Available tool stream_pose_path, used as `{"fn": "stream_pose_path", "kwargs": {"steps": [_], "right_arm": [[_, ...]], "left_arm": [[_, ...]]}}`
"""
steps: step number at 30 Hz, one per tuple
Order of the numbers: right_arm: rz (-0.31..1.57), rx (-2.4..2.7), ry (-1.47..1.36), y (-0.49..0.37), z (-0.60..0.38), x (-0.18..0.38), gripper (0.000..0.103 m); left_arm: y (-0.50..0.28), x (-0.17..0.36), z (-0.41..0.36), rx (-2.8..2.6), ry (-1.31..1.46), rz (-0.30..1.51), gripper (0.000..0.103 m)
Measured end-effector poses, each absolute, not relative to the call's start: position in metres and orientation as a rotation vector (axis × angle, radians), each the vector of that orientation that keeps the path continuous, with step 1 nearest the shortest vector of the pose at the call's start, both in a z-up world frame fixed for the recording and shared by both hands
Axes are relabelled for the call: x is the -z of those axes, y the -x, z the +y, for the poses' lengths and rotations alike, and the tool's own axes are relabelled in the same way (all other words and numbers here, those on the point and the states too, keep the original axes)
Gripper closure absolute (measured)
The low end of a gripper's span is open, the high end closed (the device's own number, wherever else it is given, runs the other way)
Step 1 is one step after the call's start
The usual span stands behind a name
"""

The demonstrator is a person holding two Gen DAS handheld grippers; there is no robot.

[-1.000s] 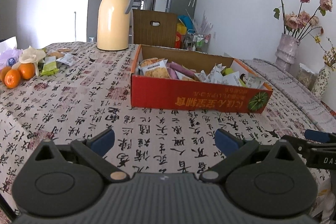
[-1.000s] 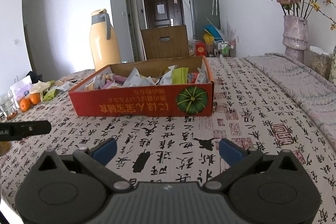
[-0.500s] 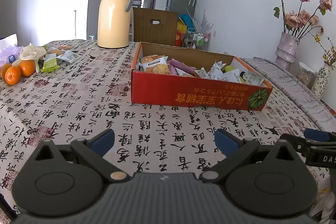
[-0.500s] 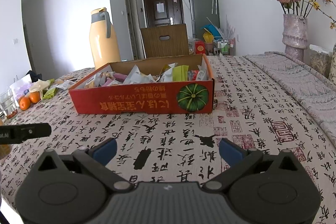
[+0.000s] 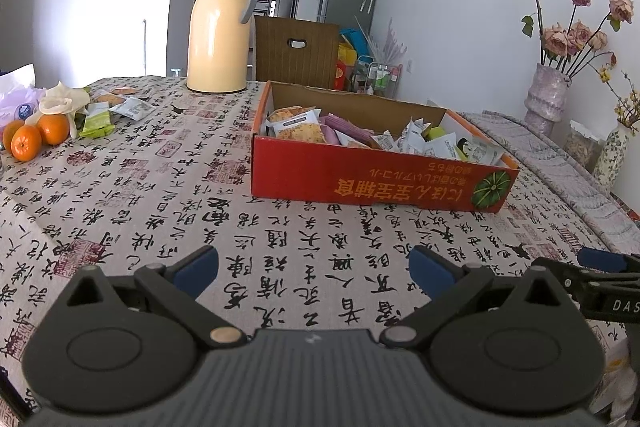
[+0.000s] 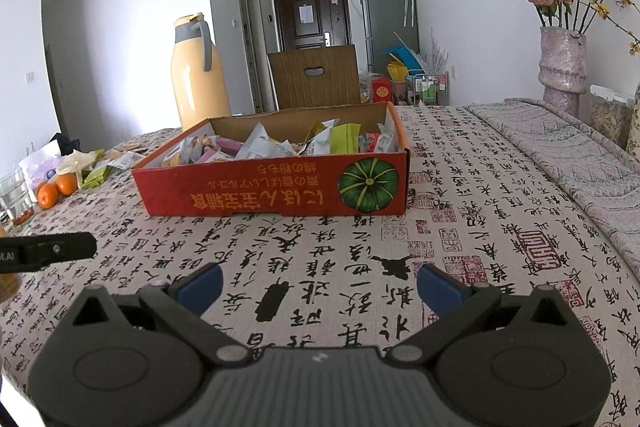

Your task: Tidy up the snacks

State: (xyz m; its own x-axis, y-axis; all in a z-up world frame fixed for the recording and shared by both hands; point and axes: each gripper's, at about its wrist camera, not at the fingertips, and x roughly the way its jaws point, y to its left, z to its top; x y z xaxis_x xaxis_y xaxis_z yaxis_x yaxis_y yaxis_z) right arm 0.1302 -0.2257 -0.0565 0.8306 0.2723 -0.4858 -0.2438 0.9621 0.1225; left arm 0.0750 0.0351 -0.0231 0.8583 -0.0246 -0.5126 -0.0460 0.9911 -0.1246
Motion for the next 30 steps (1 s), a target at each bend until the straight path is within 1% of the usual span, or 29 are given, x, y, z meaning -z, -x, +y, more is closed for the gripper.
{"fn": "stream_pose_path", "kwargs": {"steps": [30], "right_arm": [[0.524, -0.274, -0.055, -0.1298, -0.2250, 0.0562, 0.000]], "left_arm": [[-0.0723, 0.0217, 0.0343, -0.005, 0.129, 0.528, 0.000]]}}
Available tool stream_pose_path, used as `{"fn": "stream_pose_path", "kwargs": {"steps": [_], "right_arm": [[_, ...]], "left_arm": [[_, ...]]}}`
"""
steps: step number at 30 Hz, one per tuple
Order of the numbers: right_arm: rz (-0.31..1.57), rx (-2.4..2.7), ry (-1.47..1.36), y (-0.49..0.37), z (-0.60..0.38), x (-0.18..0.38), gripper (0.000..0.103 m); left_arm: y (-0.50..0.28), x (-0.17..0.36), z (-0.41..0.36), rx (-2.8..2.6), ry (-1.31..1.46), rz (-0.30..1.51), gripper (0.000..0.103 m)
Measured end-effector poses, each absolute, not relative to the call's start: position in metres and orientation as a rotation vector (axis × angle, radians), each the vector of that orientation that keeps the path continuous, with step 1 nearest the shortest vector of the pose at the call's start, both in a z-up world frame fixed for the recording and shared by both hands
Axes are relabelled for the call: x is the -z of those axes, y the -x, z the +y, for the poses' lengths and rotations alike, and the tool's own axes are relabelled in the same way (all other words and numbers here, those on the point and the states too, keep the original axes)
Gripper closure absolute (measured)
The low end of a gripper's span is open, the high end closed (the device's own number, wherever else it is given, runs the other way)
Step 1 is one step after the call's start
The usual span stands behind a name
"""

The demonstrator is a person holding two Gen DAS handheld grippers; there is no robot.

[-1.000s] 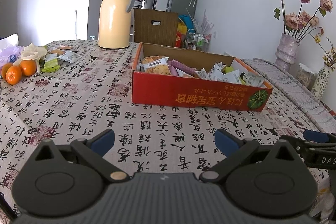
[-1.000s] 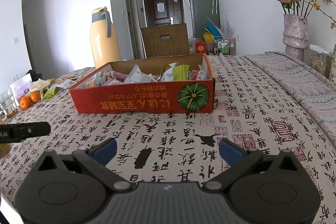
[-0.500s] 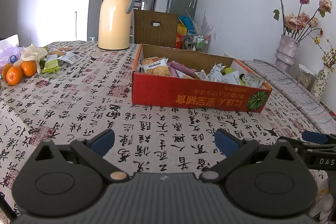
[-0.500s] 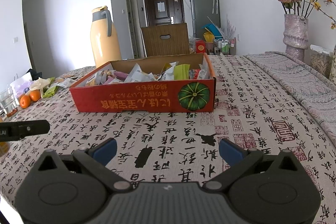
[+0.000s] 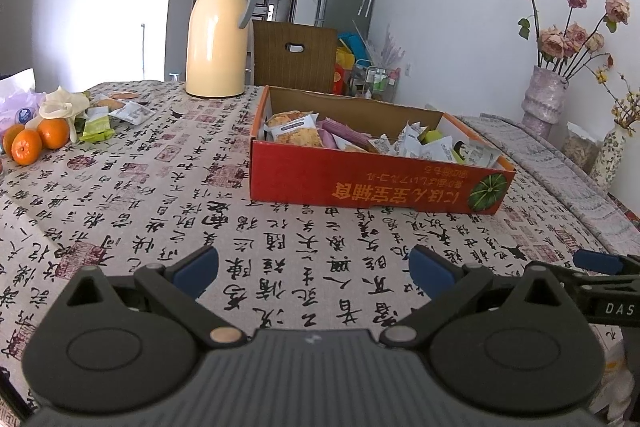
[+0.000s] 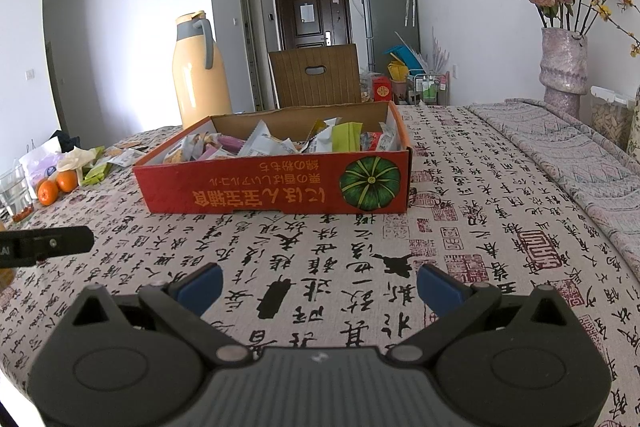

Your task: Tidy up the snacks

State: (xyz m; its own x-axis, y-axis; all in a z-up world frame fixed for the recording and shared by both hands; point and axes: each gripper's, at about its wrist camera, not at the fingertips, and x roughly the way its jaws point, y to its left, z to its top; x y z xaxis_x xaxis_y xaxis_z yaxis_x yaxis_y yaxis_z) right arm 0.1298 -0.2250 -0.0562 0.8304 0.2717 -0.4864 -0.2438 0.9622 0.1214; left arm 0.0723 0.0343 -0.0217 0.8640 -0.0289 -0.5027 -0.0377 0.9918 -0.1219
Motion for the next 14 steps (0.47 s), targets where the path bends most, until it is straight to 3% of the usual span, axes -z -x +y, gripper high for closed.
{"fn": "stream_pose_path", "kwargs": {"steps": [14], "right_arm": [[0.529, -0.275, -0.051, -0.1285, -0.2225, 0.0600, 0.000]], "left_arm": [[-0.0727, 0.0222, 0.0359, -0.003, 0.140, 0.530, 0.000]]}}
